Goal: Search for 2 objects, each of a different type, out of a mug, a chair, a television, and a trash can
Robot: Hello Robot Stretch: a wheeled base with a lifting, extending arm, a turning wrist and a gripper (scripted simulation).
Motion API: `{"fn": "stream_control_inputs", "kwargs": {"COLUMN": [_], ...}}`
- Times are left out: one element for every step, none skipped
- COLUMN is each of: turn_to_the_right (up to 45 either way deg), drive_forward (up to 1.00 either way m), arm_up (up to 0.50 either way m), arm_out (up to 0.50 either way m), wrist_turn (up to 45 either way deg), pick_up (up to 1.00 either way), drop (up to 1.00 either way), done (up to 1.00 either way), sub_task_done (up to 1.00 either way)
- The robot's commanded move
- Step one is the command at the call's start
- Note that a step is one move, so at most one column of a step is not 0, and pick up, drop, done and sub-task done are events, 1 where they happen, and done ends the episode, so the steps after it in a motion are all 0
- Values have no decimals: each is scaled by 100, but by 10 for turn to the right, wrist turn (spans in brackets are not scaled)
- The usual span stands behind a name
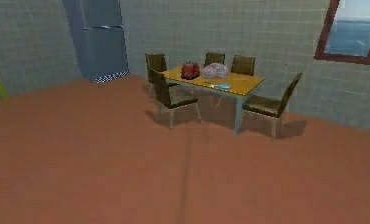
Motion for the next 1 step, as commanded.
{"fn": "stream_control_inputs", "kwargs": {"turn_to_the_right": [30], "drive_forward": [0], "arm_up": [0], "arm_out": [0], "wrist_turn": [0], "pick_up": [0], "drop": [0], "done": [0], "sub_task_done": [0]}}
